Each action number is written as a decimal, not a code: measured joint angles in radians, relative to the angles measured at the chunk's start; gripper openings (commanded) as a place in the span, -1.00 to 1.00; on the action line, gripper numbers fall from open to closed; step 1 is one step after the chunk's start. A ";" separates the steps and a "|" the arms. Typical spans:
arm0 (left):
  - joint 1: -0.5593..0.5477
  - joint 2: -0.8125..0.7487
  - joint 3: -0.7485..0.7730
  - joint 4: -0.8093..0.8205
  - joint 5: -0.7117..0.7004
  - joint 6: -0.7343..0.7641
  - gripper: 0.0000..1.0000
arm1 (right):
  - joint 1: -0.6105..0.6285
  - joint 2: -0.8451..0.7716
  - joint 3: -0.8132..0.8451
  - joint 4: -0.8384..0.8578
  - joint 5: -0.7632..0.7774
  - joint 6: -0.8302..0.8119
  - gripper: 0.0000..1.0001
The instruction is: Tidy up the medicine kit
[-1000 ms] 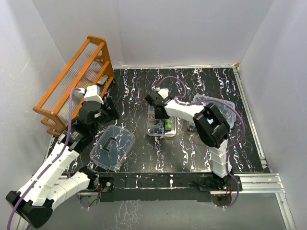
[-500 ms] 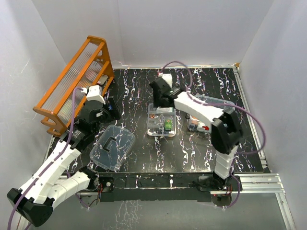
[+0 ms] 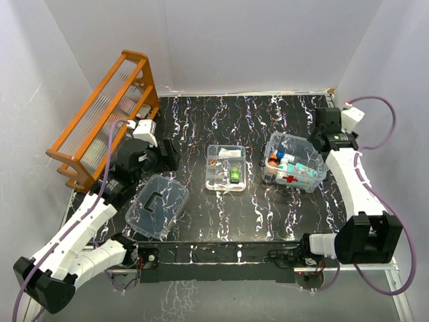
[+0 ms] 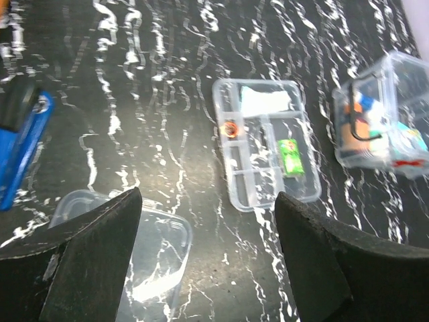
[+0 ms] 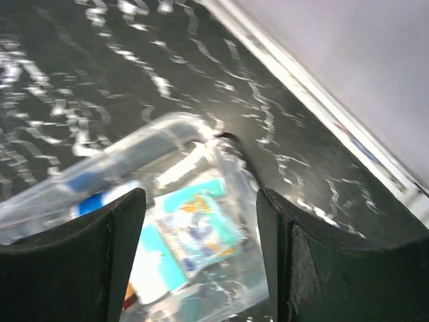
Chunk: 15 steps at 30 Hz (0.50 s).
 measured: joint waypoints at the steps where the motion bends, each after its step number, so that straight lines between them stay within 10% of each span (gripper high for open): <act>1: 0.000 0.009 0.000 0.012 0.036 0.004 0.58 | -0.037 -0.014 -0.031 -0.008 0.003 0.010 0.44; 15: 0.000 0.088 -0.016 0.069 0.267 0.025 0.58 | -0.207 -0.108 -0.248 -0.013 -0.298 0.059 0.08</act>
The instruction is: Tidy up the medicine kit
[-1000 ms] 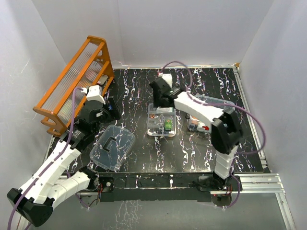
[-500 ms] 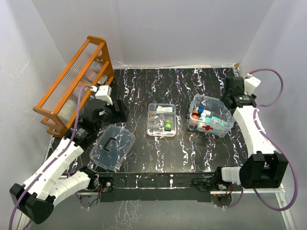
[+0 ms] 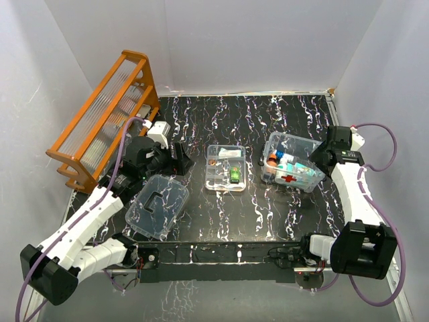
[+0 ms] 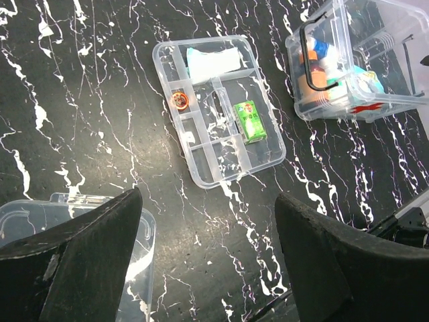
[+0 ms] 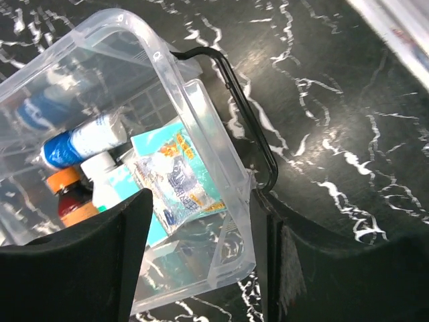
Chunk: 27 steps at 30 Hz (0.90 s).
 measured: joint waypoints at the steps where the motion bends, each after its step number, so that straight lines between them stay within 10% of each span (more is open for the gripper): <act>1: 0.000 0.002 -0.003 0.002 0.005 0.000 0.57 | 0.000 -0.003 -0.003 0.000 -0.017 -0.001 0.04; 18: 0.000 0.049 -0.028 0.020 0.012 -0.002 0.57 | 0.013 -0.097 -0.073 0.004 -0.331 0.072 -0.19; 27: 0.000 0.094 -0.028 0.018 -0.022 -0.020 0.57 | 0.243 -0.093 -0.084 0.023 -0.324 0.128 -0.20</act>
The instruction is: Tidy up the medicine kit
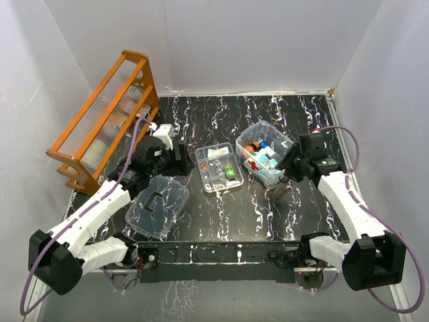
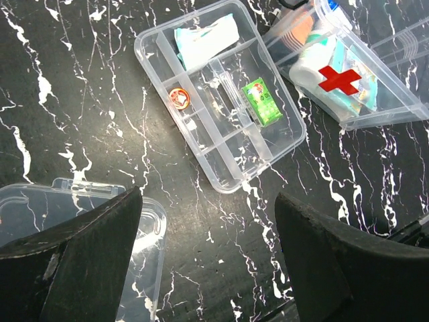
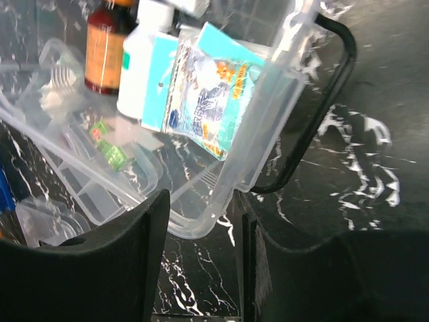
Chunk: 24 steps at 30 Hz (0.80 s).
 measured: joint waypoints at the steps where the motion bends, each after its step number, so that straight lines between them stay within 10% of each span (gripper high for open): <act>1: 0.000 0.002 0.000 0.000 -0.004 -0.002 0.58 | 0.039 0.005 0.000 0.008 0.006 0.010 -0.20; 24: 0.000 0.016 0.012 -0.093 -0.257 -0.069 0.58 | 0.625 0.145 0.211 -0.050 0.399 0.111 -0.04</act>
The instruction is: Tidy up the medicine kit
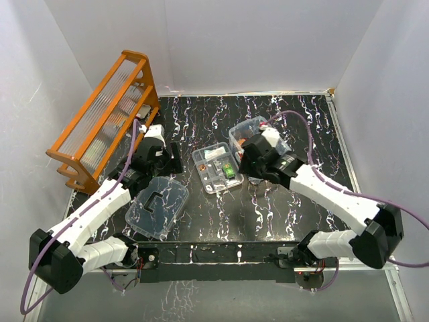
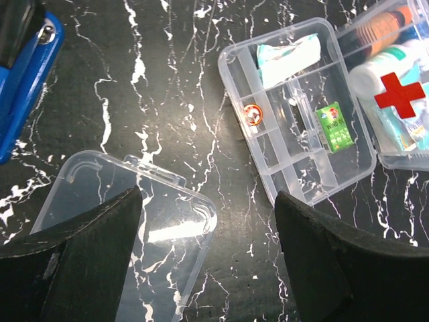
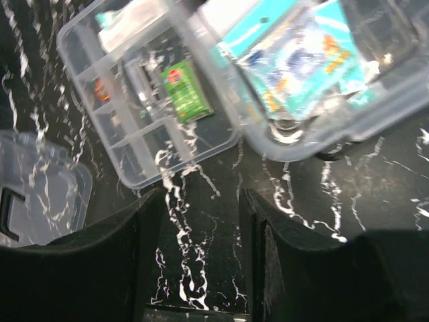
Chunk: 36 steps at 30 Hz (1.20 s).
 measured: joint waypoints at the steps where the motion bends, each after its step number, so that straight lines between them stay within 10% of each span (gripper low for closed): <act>1: 0.000 -0.002 0.001 -0.005 -0.013 -0.006 0.58 | 0.035 0.019 0.019 -0.003 0.013 -0.010 -0.02; 19: 0.000 -0.096 0.006 -0.093 -0.105 -0.051 0.59 | 0.166 0.650 0.365 0.162 0.086 -0.402 -0.28; 36: 0.000 -0.105 0.006 -0.117 -0.114 -0.058 0.59 | 0.104 0.781 0.410 0.227 0.028 -0.495 -0.38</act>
